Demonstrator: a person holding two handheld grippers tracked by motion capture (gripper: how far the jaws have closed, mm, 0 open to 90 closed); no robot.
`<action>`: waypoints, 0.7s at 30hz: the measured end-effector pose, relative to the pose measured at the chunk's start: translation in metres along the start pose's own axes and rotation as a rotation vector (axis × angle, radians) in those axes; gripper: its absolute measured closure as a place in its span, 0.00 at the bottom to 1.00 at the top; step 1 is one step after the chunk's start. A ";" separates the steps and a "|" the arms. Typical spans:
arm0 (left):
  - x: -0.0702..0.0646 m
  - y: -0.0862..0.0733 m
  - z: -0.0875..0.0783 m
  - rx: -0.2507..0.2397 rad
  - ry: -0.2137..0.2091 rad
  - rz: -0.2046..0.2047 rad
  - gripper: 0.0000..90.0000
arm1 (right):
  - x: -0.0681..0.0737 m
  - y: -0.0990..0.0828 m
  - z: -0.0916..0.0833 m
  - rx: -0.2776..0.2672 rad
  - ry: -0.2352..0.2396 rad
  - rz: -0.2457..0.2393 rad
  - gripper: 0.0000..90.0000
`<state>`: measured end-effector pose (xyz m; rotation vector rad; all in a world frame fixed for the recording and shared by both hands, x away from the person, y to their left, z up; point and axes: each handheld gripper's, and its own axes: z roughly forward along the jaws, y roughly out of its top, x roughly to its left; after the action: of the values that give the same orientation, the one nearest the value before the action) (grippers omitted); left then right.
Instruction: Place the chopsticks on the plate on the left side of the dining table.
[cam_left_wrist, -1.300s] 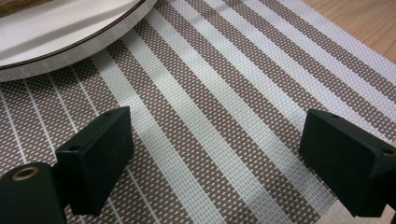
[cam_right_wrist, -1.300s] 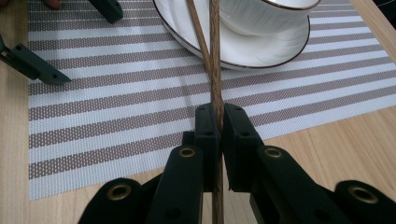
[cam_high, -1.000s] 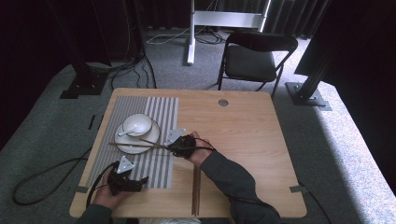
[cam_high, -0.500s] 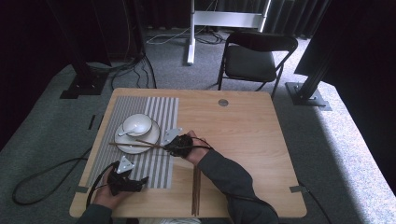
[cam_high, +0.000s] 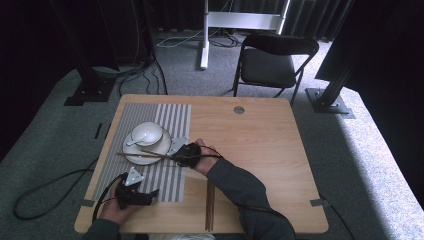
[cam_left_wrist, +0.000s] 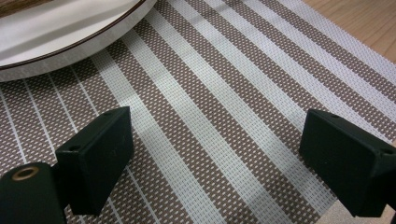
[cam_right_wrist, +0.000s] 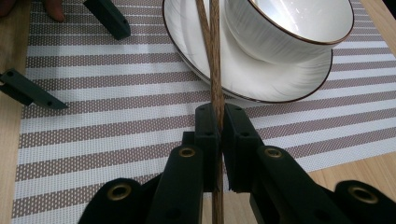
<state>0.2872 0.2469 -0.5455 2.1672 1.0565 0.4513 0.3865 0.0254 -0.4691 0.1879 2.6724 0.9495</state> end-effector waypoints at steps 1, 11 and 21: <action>0.000 0.000 0.000 0.000 0.000 0.000 0.11 | 0.000 0.000 0.000 0.000 0.001 0.001 0.94; 0.000 0.000 0.000 0.000 0.000 0.000 0.11 | 0.000 0.004 0.007 0.006 0.007 -0.024 0.94; 0.000 0.000 0.000 -0.001 0.000 -0.001 0.11 | 0.002 0.009 0.013 0.005 0.013 -0.045 0.94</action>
<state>0.2872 0.2468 -0.5455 2.1657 1.0571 0.4515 0.3892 0.0405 -0.4740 0.1226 2.6795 0.9338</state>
